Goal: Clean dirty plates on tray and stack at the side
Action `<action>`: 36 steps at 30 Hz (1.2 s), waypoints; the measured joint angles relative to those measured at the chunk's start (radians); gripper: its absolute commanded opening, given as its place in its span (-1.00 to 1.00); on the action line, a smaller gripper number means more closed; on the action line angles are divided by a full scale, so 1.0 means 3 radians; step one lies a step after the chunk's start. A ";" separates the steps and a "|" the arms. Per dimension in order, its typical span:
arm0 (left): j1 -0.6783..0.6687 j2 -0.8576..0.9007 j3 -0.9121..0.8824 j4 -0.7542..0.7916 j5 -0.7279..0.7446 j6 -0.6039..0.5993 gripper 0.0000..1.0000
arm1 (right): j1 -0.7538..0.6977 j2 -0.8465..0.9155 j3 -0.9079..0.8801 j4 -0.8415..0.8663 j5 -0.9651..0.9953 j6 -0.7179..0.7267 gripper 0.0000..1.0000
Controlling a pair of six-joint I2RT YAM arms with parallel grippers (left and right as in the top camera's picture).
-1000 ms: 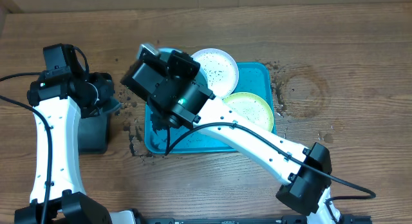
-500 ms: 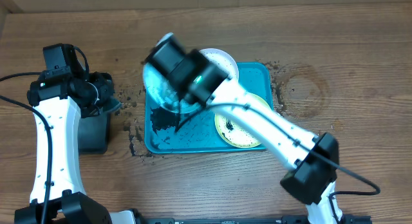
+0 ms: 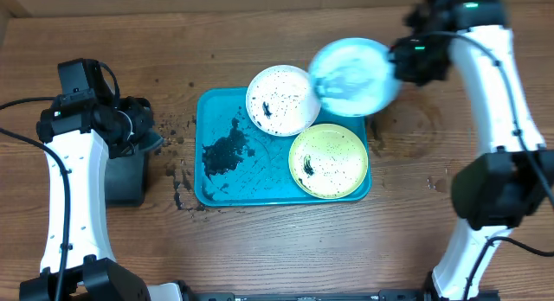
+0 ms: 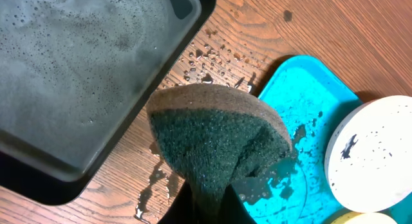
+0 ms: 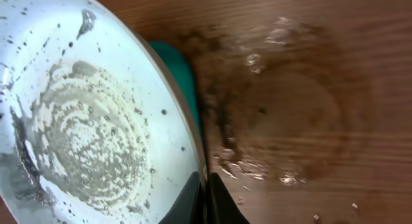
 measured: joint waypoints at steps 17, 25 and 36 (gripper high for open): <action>0.0000 0.0000 0.0000 0.0001 0.0015 0.0000 -0.92 | -0.0952 0.0005 -0.1314 0.0946 0.0286 -0.0033 -0.93; 0.0000 0.0000 0.0000 0.0000 0.0024 0.0000 -0.92 | -0.1008 0.0005 -0.1408 0.0950 0.0221 -0.0025 -0.07; -0.0033 0.0000 0.0000 0.0086 0.0177 0.0000 -0.92 | -0.0800 0.0005 -0.1160 0.1150 -0.0984 0.0005 0.20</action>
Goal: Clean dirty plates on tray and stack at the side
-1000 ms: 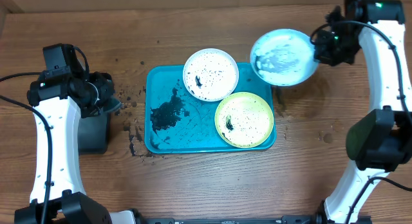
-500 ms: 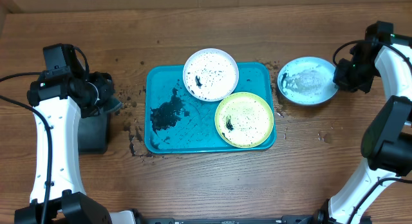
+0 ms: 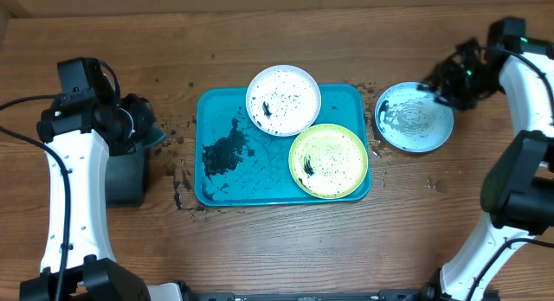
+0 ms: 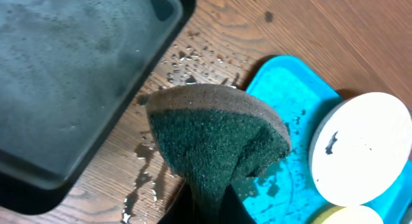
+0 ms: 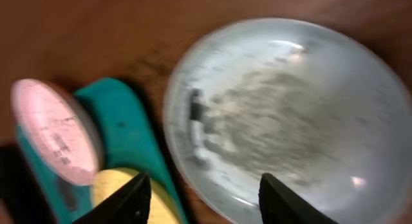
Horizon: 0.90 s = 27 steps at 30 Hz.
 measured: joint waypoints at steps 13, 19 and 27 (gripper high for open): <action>-0.0613 0.0031 0.0000 0.0139 0.0074 0.0000 -0.92 | 0.1451 0.0008 0.0043 0.1160 0.0730 0.0249 0.29; -0.0760 0.0072 0.0000 0.0139 0.0061 0.0069 -0.92 | 0.1868 0.0245 0.0042 0.1376 0.1336 0.0306 0.29; -0.0763 0.0072 0.0000 0.0139 0.0056 0.0080 -0.92 | 0.1994 0.0546 0.0034 0.1436 0.1654 0.0408 -0.21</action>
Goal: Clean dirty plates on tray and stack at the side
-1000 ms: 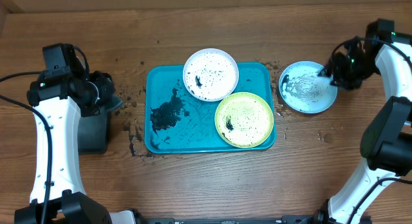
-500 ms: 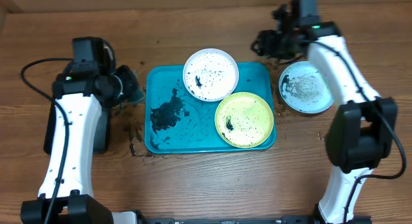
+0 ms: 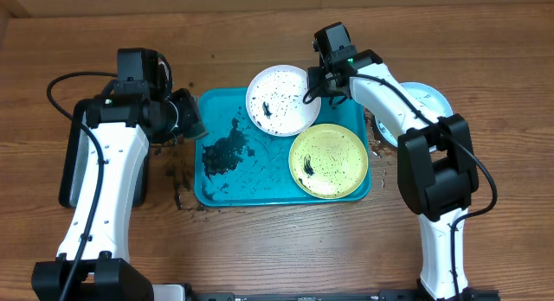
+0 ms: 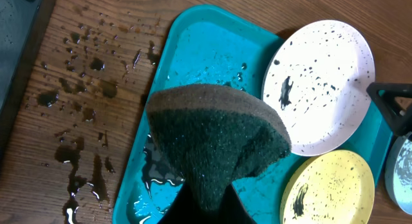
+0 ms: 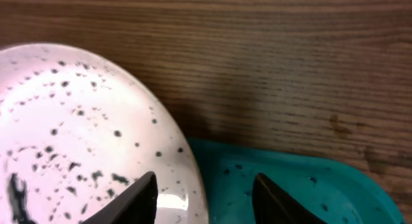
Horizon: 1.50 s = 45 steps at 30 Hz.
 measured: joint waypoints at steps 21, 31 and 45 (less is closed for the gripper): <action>0.0000 0.0043 0.0000 0.0000 -0.0001 0.0008 -0.91 | 0.0121 0.0090 -0.0006 -0.0169 -0.0229 0.0088 -0.81; 0.0000 0.0043 0.0000 0.0001 -0.0001 0.0008 -0.91 | 0.0384 0.0090 -0.0006 -0.0257 -0.0546 0.0175 -0.90; -0.0039 0.0043 0.0000 0.0032 0.0000 0.0008 -0.91 | 0.0816 0.0090 -0.0006 -0.0470 -0.0614 0.0432 -0.74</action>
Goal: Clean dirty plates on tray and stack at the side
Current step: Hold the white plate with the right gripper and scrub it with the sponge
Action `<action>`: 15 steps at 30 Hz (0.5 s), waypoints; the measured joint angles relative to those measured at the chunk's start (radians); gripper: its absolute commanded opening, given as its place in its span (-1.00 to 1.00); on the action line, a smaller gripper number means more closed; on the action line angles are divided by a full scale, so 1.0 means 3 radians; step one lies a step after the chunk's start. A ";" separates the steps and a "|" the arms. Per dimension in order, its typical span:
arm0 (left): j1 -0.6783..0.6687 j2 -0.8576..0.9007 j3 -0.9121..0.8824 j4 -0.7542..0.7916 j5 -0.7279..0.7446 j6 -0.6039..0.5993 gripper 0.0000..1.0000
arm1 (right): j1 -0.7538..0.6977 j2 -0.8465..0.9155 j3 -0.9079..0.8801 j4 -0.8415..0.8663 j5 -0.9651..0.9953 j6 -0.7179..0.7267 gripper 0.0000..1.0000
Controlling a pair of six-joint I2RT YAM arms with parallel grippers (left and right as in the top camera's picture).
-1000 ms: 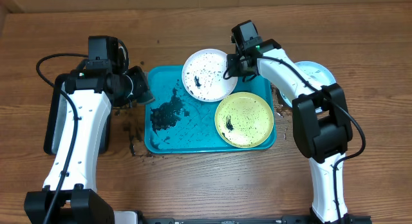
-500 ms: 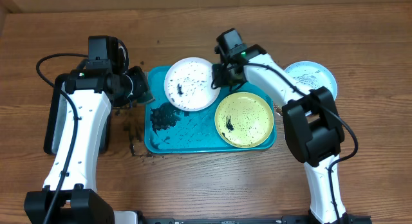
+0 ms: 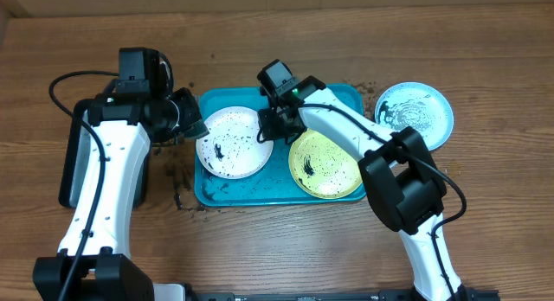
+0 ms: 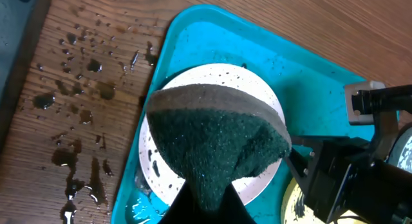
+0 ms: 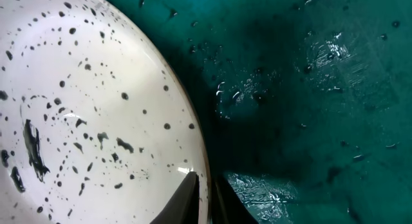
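A white plate (image 3: 229,144) speckled with black dirt lies on the left half of the teal tray (image 3: 342,98). My right gripper (image 3: 265,132) is shut on its right rim (image 5: 196,156). A dirty yellow-green plate (image 3: 325,163) sits on the tray's right half. My left gripper (image 3: 192,124) is shut on a dark green sponge (image 4: 215,137), which hangs just above the white plate (image 4: 264,179) at the tray's left edge. A pale blue plate (image 3: 415,115) rests on the table to the right of the tray.
A dark basin (image 3: 74,167) stands at the far left, mostly under the left arm. Water drops and dark specks (image 4: 77,89) spot the wood between basin and tray. Dirty water lies on the tray floor (image 5: 309,69).
The white plate has moved from the tray's back middle to its left half, with my right gripper now shut on its rim. The sponge now hangs over that plate.
My right gripper held the blue plate in the air over the tray's right corner while the left held the sponge by the basin. Then the blue plate lay on the table, released. Both grippers then came to the tray, the right open at the white plate, now gripping it.
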 measured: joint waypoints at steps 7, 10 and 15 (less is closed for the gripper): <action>-0.0145 0.0139 0.0000 0.0010 0.0003 0.0000 -0.91 | -0.0069 0.0000 0.0000 0.0015 -0.0024 0.0079 -0.93; -0.0201 0.0326 0.0000 0.0029 0.0003 0.0000 -0.92 | -0.0135 0.0000 0.0000 -0.0014 -0.0043 0.0088 -0.93; -0.0309 0.0778 -0.0001 0.0263 0.0126 0.0000 -0.92 | -0.0203 0.0000 0.0000 -0.0064 -0.0056 0.0088 -0.93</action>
